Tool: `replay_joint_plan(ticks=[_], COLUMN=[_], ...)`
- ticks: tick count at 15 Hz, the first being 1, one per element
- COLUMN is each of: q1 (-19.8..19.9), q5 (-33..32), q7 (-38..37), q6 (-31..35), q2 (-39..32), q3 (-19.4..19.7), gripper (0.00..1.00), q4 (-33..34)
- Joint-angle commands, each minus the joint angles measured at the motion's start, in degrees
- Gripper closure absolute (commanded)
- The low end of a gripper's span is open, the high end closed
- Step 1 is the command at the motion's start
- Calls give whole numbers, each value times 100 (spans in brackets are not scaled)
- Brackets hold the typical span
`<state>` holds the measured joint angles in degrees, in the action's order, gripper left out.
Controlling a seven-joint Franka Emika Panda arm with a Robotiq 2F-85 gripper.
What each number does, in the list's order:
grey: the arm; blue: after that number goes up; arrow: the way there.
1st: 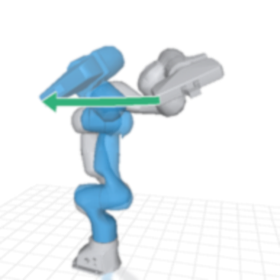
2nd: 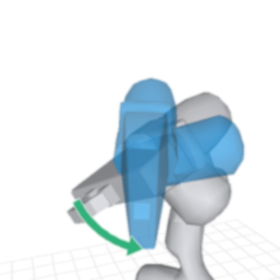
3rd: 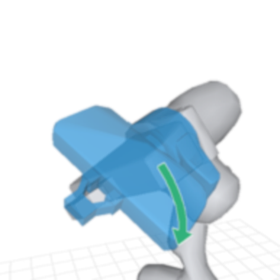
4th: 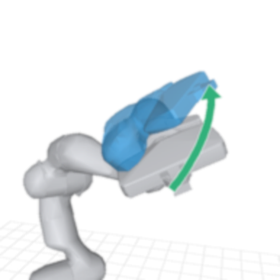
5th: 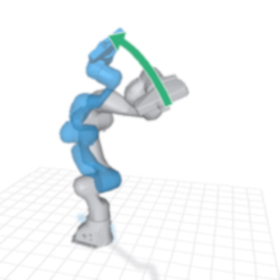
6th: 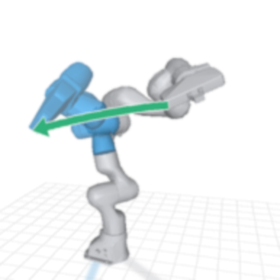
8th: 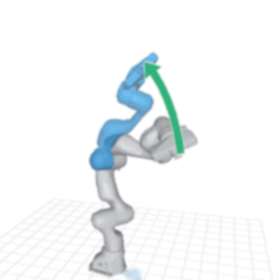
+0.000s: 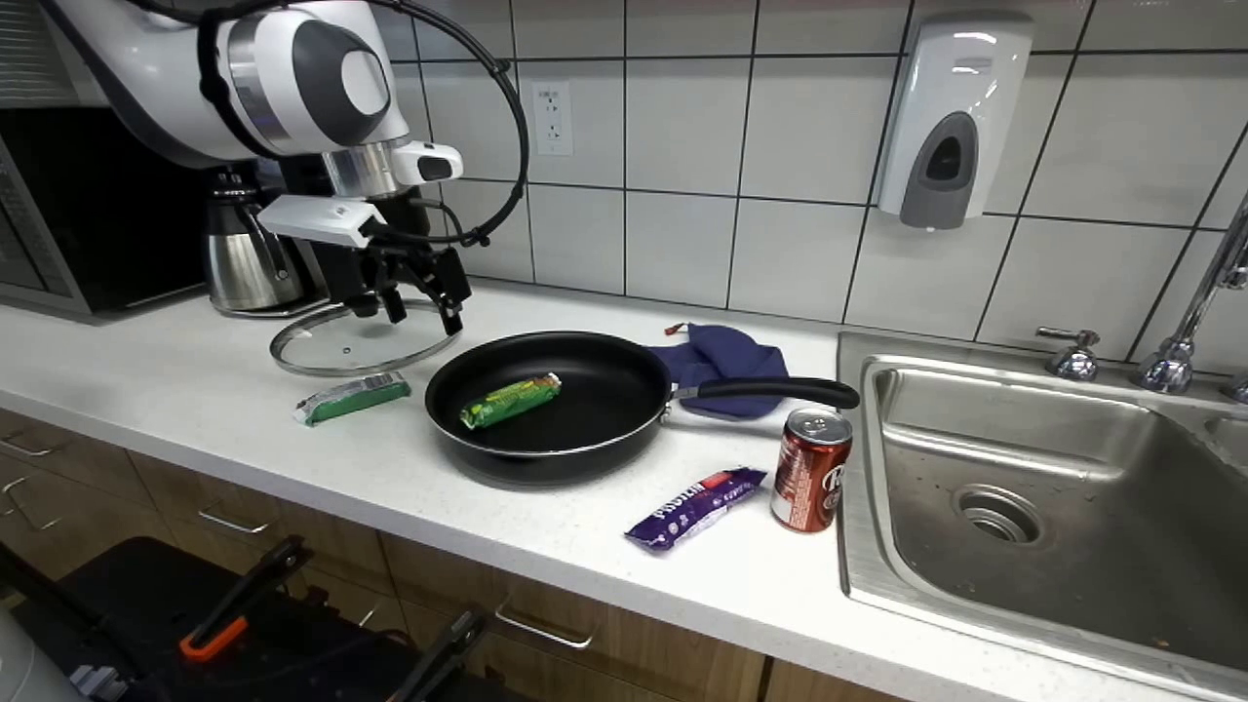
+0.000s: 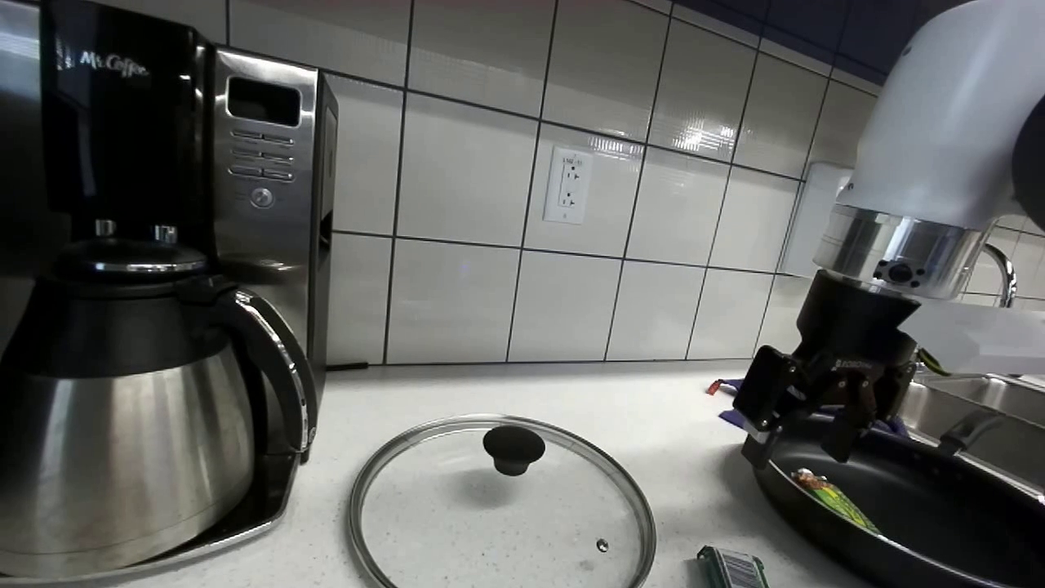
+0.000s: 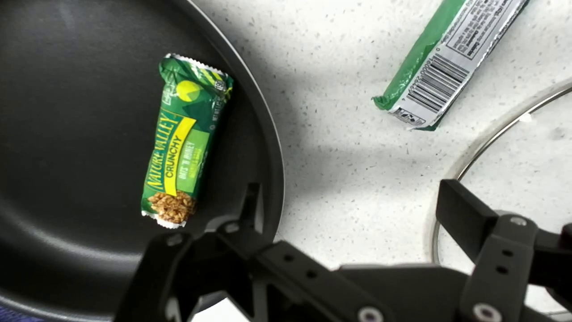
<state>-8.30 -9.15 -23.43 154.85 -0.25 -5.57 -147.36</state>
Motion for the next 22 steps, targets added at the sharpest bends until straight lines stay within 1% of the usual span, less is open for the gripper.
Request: replay_joint_plan(ticks=[1,12,15,19,20,22], q1=[48,25,-49,-206,-248,-306], q5=[14,52,315,1009,1336,2239], q7=[18,28,-297,-115,20,486], q6=[-13,-32,-114,2,14,4], q2=[7,-47,-177,-300,-371,-509], q3=[-46,-70,-138,-325,-392,-560], gripper=[0,0,0,0,0,0], q4=[2,61,221,346,395,473])
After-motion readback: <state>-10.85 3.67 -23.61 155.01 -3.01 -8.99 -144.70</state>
